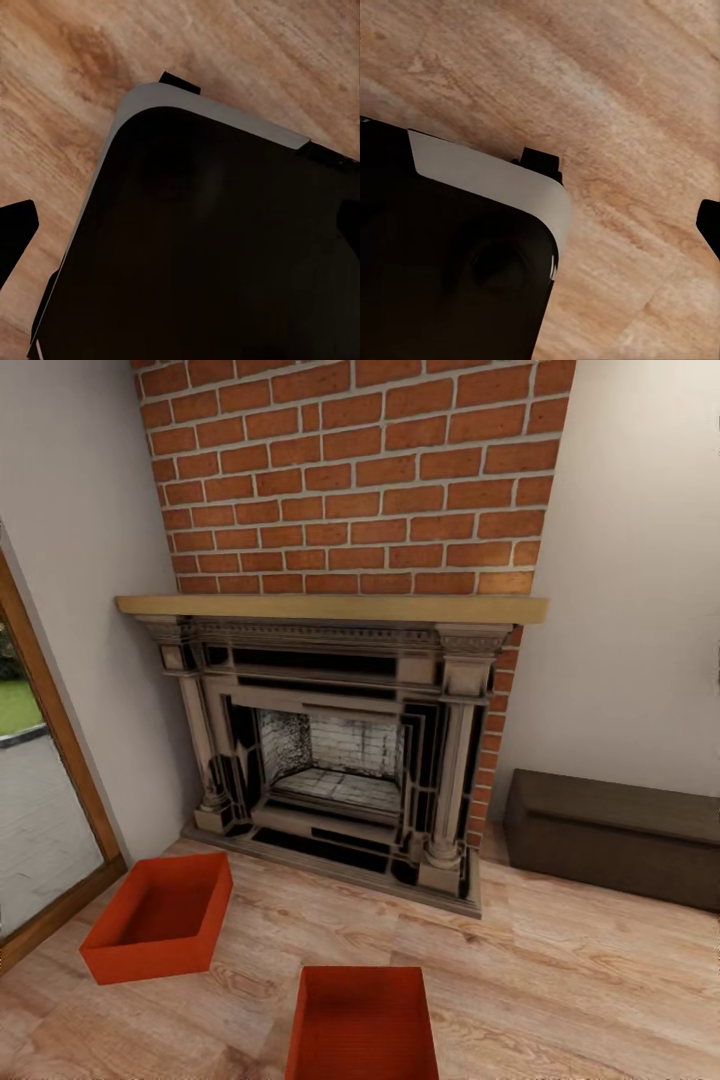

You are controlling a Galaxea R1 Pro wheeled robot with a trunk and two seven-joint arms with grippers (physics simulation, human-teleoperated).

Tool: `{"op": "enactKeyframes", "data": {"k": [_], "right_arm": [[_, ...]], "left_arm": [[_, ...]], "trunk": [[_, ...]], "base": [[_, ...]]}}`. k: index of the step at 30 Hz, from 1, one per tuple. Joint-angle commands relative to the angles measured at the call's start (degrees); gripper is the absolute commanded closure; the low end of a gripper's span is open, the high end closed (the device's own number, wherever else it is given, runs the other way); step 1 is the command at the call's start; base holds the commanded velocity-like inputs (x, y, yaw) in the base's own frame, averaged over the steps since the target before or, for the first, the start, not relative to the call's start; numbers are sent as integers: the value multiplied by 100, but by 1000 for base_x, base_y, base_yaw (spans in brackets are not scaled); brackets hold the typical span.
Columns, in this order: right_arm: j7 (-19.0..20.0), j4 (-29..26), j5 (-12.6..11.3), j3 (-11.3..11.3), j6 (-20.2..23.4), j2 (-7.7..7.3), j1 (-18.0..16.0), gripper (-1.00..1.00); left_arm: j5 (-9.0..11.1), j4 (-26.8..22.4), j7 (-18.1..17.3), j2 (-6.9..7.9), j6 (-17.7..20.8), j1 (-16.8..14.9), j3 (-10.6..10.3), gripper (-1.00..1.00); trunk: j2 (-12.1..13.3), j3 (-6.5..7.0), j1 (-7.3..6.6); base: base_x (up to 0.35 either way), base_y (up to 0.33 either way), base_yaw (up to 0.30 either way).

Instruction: Move the two storage containers from the living room to the garage. In the garage, place one container on the floor and stack the other container on top of it (either order is fine).

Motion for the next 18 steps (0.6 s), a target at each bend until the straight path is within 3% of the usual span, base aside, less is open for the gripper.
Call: {"op": "enactKeyframes", "data": {"k": [1,18], "right_arm": [[32,18,-61,38,-32,1,-7,-100],[50,18,-34,47,-30,13,-7,-100]], "left_arm": [[20,-7,5,-2,-13,1,4,-100],[-22,-14,-4,71,-15,1,-30,-100]], "trunk": [[-3,-5,-1],[-3,-5,-1]], "base": [[-64,0,0],[-10,0,0]]}}
